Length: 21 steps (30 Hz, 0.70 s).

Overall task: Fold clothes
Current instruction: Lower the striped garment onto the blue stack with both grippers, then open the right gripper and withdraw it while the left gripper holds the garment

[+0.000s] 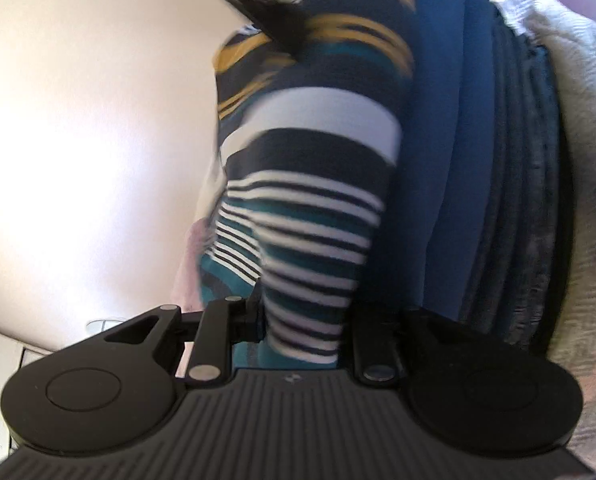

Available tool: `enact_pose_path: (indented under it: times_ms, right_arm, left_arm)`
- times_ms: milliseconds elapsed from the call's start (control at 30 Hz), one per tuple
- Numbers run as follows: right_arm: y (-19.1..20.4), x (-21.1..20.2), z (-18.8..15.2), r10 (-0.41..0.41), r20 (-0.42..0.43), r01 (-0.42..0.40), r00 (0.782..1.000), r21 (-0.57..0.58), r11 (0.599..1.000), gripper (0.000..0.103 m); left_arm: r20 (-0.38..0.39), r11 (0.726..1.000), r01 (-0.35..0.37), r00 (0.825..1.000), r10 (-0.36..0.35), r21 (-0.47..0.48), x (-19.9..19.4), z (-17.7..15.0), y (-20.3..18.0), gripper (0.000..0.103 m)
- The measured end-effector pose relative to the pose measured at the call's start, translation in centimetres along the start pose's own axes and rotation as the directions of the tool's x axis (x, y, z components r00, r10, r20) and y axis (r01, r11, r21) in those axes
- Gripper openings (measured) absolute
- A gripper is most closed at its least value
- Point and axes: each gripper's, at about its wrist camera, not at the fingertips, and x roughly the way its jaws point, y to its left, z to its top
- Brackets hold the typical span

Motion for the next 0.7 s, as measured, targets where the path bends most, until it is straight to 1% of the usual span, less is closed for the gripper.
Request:
enact_pose_path:
  times_ms: [33, 100, 167, 200, 300, 333, 400, 433, 467, 567, 633, 700]
  right_arm:
    - [0.1, 1.3, -0.1, 0.014, -0.048, -0.014, 0.999, -0.009, 1.0, 0.05]
    - [0.7, 2.3, -0.4, 0.026, -0.09, -0.03, 0.996, -0.041, 0.999, 0.051]
    - [0.3, 1.8, -0.8, 0.052, -0.057, -0.053, 0.997, -0.016, 0.998, 0.051]
    - [0.1, 1.3, -0.9, 0.059, -0.031, -0.059, 0.998, -0.003, 0.998, 0.051]
    - [-0.9, 0.3, -0.7, 0.059, 0.035, -0.061, 0.998, 0.066, 0.996, 0.051]
    - [-1.4, 0.1, -0.6, 0.063, 0.051, -0.068, 0.997, 0.098, 0.993, 0.051]
    - [-2.3, -0.3, -0.3, 0.071, 0.084, -0.084, 0.994, 0.162, 0.983, 0.051]
    - [-2.4, -0.3, -0.2, 0.075, 0.088, -0.089, 0.993, 0.168, 0.982, 0.051]
    - [-2.2, -0.1, -0.1, 0.076, 0.086, -0.089, 0.993, 0.161, 0.983, 0.051]
    - [-1.7, 0.5, 0.0, 0.077, 0.086, -0.088, 0.993, 0.132, 0.987, 0.051]
    - [-1.8, 0.8, -0.4, 0.073, 0.1, -0.085, 0.992, 0.123, 0.989, 0.051]
    - [-1.8, 0.7, -1.5, 0.062, 0.117, -0.077, 0.991, 0.131, 0.988, 0.051]
  left_arm:
    - [0.014, 1.0, 0.012, 1.0, -0.012, 0.011, -0.4, -0.2, -0.1, 0.02]
    - [0.025, 0.999, 0.039, 0.999, -0.038, 0.0, -1.3, -0.8, 0.5, 0.022]
    - [0.021, 0.997, 0.073, 0.997, -0.072, -0.027, -2.0, -1.5, 1.6, 0.023]
    - [0.023, 0.994, 0.094, 0.995, -0.093, -0.048, -2.3, -2.0, 2.5, 0.026]
    - [0.039, 0.978, 0.178, 0.984, -0.175, -0.105, -3.6, -3.7, 5.1, 0.027]
    - [0.045, 0.972, 0.202, 0.979, -0.197, -0.122, -4.7, -2.3, 5.5, 0.027]
    - [0.062, 0.955, 0.246, 0.969, -0.239, -0.166, -7.1, 2.0, 5.6, 0.027]
    - [0.079, 0.941, 0.267, 0.964, -0.256, -0.207, -7.0, 1.0, 7.2, 0.027]
    - [0.094, 0.925, 0.281, 0.959, -0.266, -0.254, -6.9, 1.9, 8.6, 0.027]
    - [0.092, 0.883, 0.291, 0.957, -0.277, -0.369, -9.6, 2.9, 12.5, 0.026]
    - [0.086, 0.852, 0.287, 0.957, -0.278, -0.438, -9.4, 2.9, 14.4, 0.026]
    - [0.09, 0.797, 0.315, 0.945, -0.315, -0.515, -7.3, 3.0, 15.7, 0.025]
